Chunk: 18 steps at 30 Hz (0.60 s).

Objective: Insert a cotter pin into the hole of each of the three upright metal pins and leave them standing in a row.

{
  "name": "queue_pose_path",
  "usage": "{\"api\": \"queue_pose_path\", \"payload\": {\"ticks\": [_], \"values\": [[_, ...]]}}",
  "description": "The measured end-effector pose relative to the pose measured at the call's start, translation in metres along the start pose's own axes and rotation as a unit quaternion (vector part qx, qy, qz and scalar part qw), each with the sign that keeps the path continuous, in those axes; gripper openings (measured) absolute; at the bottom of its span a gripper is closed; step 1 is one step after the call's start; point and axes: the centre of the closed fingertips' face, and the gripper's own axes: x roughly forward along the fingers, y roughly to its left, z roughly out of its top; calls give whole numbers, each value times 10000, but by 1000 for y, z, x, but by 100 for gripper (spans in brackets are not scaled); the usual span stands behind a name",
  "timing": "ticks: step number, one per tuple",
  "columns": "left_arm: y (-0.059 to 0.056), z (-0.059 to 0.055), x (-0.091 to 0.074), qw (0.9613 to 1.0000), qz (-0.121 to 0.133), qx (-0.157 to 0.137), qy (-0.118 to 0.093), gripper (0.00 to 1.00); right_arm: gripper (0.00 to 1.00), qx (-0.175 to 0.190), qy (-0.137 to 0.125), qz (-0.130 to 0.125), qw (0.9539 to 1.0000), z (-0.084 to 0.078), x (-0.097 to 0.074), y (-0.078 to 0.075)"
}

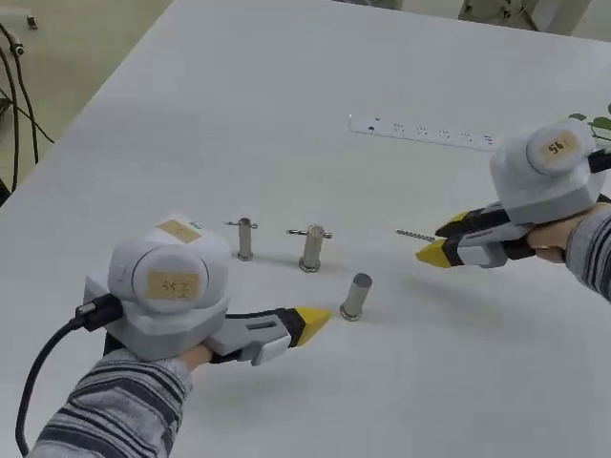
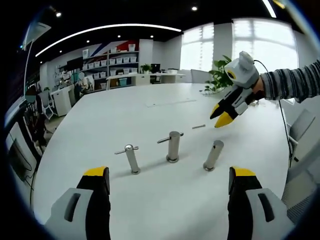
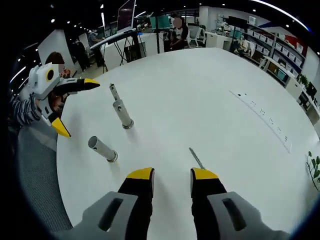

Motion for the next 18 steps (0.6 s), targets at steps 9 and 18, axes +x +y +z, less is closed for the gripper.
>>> {"api": "queue_pose_path", "payload": {"ticks": [9, 18], "values": [[1, 1, 0, 10000, -29, -30, -21, 98, 19, -465, 451, 124, 9978, -2, 17, -22], [2, 1, -1, 9999, -61, -97, -26, 98, 13, -544, 756, 300, 9952, -10, 33, -34]]}}
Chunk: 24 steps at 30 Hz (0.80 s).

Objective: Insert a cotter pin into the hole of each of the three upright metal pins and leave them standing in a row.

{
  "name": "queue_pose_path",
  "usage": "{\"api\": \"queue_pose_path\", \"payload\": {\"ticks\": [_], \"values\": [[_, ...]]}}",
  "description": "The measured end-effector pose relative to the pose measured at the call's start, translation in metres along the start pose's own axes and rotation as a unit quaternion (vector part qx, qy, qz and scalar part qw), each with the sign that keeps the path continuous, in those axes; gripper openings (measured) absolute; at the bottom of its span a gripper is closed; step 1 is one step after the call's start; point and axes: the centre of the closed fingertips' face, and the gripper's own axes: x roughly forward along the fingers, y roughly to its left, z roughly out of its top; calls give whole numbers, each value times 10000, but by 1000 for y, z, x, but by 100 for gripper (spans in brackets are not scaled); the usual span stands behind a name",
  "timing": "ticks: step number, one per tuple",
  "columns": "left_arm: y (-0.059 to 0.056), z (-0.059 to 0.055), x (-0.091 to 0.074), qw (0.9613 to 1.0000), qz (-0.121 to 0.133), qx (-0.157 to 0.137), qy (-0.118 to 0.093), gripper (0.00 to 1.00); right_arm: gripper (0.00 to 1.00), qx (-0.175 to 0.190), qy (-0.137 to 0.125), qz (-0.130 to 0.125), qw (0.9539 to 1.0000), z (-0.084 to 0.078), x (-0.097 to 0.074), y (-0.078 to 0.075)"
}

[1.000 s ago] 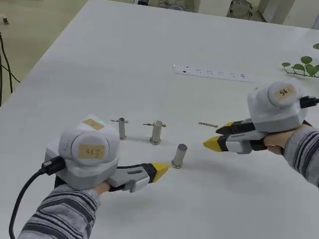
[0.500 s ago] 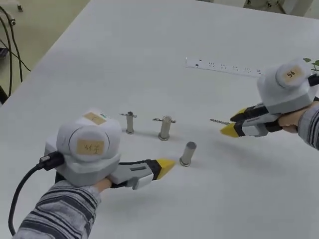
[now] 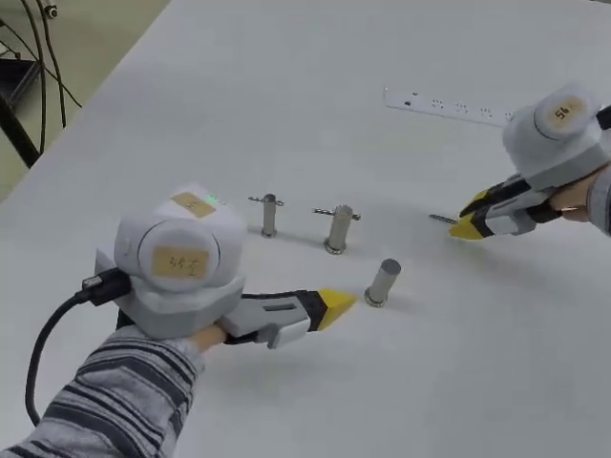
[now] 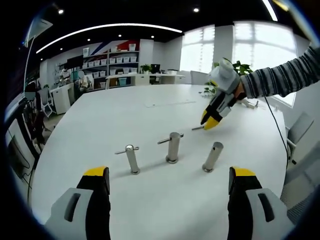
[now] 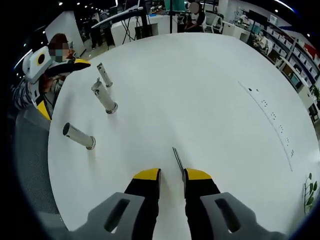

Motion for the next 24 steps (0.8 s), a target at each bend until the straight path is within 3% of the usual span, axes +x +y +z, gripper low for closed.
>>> {"api": "queue_pose_path", "payload": {"ticks": [17, 24], "values": [[0, 0, -1, 10000, -35, -40, -2, 98, 0, -194, 279, -24, 9994, -8, 6, -15], [0, -1, -1, 10000, -13, -12, 32, 98, 0, -550, 422, -69, 9976, -9, 7, -20]]}}
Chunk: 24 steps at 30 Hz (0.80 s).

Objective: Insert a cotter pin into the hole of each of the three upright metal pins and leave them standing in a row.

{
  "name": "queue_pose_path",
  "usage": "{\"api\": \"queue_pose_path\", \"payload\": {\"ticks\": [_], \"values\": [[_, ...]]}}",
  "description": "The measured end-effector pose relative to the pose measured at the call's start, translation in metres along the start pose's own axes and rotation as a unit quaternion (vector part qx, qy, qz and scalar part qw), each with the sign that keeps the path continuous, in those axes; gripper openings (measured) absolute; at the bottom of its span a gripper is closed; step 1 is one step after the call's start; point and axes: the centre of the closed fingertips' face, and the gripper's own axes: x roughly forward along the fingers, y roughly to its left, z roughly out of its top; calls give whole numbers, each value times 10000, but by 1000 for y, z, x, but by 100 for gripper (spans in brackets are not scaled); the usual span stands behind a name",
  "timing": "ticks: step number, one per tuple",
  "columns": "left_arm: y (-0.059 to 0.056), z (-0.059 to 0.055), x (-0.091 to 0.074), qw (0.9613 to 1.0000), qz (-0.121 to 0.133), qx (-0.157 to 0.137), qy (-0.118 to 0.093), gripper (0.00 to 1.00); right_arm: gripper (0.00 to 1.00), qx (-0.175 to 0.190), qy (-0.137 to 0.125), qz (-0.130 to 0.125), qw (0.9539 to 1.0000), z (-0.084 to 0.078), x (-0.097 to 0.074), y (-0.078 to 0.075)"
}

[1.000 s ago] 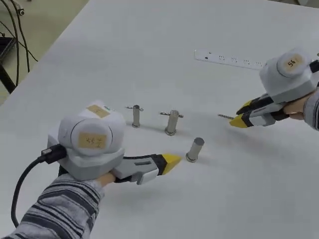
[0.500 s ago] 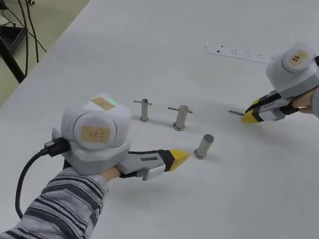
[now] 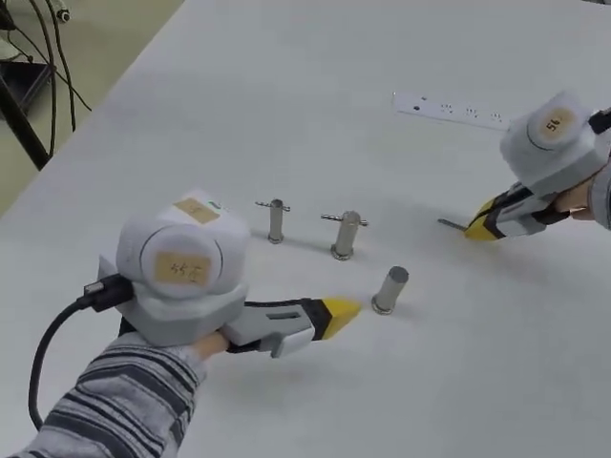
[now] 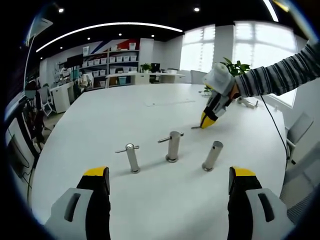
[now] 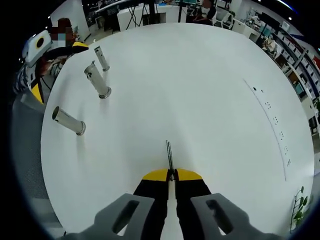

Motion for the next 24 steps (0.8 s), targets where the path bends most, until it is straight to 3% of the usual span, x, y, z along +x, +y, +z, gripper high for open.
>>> {"api": "queue_pose_path", "payload": {"ticks": [12, 24], "values": [[4, -3, -3, 9999, 89, 26, 66, 98, 0, -25, -157, -326, 9993, 5, -5, 6], [4, -3, -10, 9999, 77, 20, 94, 98, 0, -40, -391, -546, 9977, 16, -32, 17]]}}
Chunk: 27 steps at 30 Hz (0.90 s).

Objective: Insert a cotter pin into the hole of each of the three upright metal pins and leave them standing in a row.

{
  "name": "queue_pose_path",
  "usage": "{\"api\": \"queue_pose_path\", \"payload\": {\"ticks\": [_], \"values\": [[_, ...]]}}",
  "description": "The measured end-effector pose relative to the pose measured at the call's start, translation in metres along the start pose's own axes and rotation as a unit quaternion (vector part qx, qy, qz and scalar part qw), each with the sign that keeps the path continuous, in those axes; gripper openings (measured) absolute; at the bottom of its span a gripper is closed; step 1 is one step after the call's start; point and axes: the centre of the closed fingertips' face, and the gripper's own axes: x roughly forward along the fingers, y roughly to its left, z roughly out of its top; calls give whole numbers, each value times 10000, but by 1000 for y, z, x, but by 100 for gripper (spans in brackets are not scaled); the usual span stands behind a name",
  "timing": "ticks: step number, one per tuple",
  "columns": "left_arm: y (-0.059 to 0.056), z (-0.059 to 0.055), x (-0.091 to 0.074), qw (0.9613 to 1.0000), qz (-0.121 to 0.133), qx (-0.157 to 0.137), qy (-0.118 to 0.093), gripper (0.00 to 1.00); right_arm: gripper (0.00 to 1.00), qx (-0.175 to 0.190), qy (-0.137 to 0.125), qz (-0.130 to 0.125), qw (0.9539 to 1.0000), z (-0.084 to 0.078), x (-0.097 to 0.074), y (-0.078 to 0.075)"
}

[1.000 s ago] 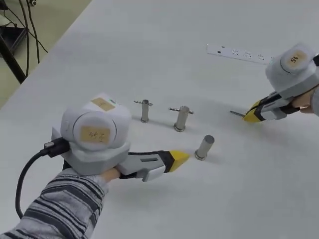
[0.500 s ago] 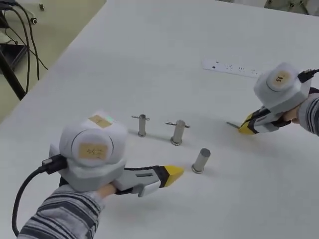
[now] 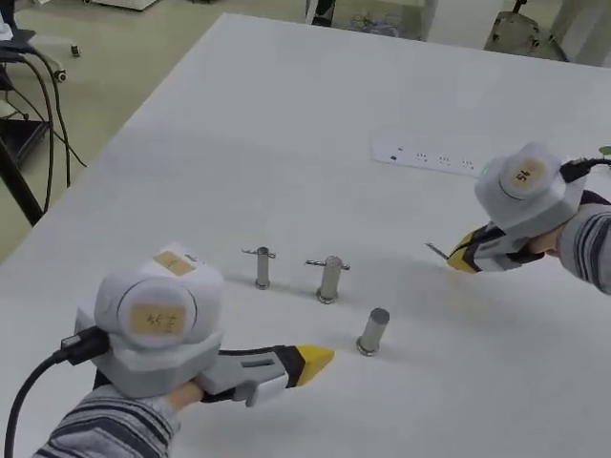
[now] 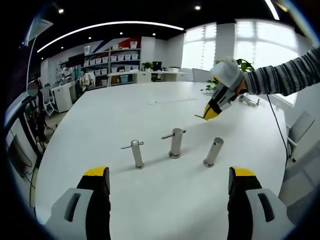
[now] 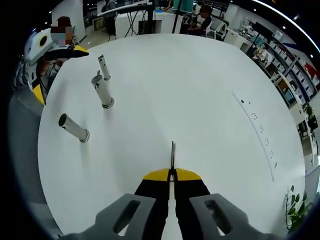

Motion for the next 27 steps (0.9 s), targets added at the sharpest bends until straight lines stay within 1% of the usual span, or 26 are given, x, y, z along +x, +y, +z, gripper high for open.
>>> {"api": "queue_pose_path", "payload": {"ticks": [5, 7, 8, 11, 15, 18, 20, 22, 25, 27], "values": [[-5, 2, -4, 10000, -57, 76, 16, 97, 0, -40, -176, -83, 9998, 7, -14, 8], [-6, 3, -6, 9999, -106, 36, 2, 97, 0, -62, -260, -108, 9996, 11, -19, 12], [-7, 4, -7, 9999, -147, -33, -22, 96, 0, -88, -302, -117, 9994, 14, -22, 16], [-8, 7, -9, 9998, -193, -79, -54, 95, 0, -139, -393, -146, 9990, 19, -29, 22], [-10, 9, -13, 9997, -237, -8, -49, 94, 0, -307, -565, -183, 9978, 30, -40, 35], [-12, 12, -15, 9996, -288, 24, -27, 92, 0, -398, -736, -178, 9963, 41, -49, 46], [-14, 14, -17, 9994, -357, -37, -9, 90, 0, -412, -866, -188, 9952, 48, -54, 50], [-17, 17, -19, 9991, -414, -69, -42, 88, 0, -483, -1048, -182, 9931, 58, -62, 57], [-21, 20, -20, 9987, -501, -100, -21, 84, 0, -604, -1194, -173, 9909, 68, -70, 68], [-27, 23, -20, 9978, -643, -171, -73, 81, 0, -713, -1285, -166, 9890, 74, -74, 75]]}}
